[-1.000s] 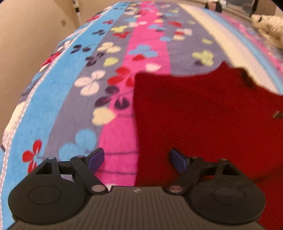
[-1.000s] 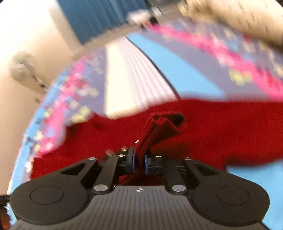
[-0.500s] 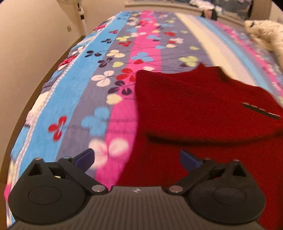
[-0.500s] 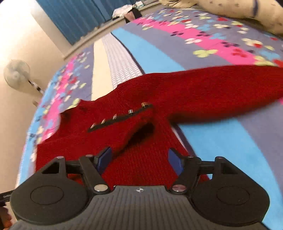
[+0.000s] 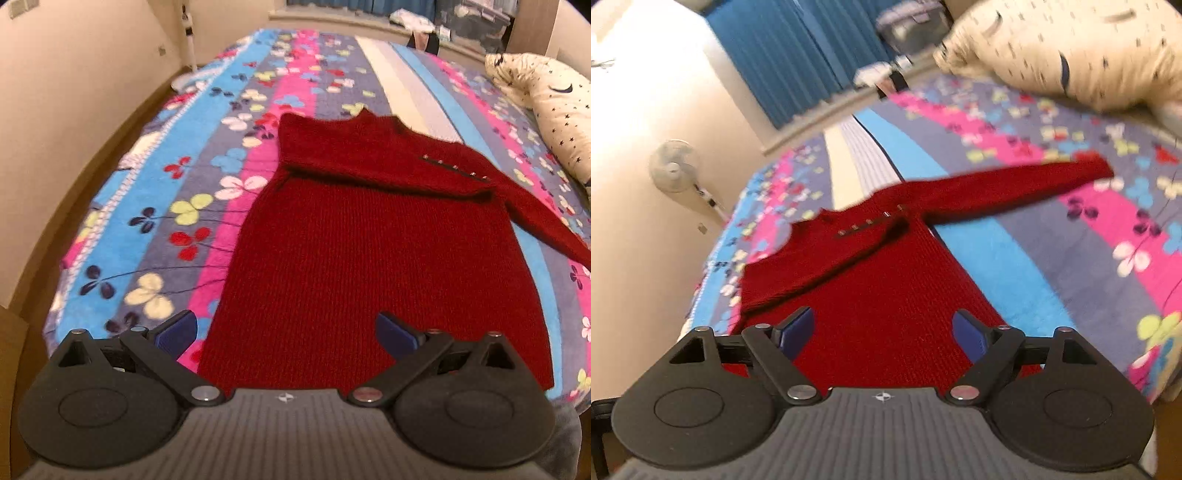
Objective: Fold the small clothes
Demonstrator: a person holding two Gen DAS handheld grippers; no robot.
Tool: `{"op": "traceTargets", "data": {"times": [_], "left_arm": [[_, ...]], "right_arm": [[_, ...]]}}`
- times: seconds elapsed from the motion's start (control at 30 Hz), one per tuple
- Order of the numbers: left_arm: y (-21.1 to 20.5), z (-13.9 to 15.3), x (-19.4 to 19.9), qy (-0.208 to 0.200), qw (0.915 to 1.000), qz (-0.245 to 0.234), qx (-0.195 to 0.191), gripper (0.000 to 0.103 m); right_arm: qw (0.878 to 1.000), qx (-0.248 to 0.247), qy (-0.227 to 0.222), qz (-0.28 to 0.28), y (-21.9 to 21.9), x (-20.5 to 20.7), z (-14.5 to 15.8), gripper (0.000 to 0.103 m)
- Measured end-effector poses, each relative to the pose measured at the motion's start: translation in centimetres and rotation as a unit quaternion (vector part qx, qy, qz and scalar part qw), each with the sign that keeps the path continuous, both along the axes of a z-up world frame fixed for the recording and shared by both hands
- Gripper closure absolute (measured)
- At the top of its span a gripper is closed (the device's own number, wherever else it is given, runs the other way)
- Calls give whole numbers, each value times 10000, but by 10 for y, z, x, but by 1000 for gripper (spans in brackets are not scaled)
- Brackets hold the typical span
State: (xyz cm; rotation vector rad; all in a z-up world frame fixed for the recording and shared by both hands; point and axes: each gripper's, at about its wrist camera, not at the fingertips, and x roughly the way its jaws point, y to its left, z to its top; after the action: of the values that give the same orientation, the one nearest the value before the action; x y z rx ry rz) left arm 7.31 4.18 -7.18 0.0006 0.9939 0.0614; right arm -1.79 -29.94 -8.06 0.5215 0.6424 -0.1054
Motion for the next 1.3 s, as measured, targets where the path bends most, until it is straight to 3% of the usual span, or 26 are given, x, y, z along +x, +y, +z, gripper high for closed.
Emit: {"op": "traceTargets", "data": {"times": [0.23, 0.43, 1.3], "left_arm": [[-7, 34, -56, -406, 9990, -77, 152, 0], [-15, 43, -78, -509, 9976, -300, 370, 0], [-36, 19, -61, -99, 9967, -733, 330, 0]], "right_arm": [[9988, -119, -423, 221, 11, -60, 25, 18], [9986, -115, -471, 192, 16, -79, 24, 18], [9999, -58, -134, -59, 8, -66, 10, 18]]}}
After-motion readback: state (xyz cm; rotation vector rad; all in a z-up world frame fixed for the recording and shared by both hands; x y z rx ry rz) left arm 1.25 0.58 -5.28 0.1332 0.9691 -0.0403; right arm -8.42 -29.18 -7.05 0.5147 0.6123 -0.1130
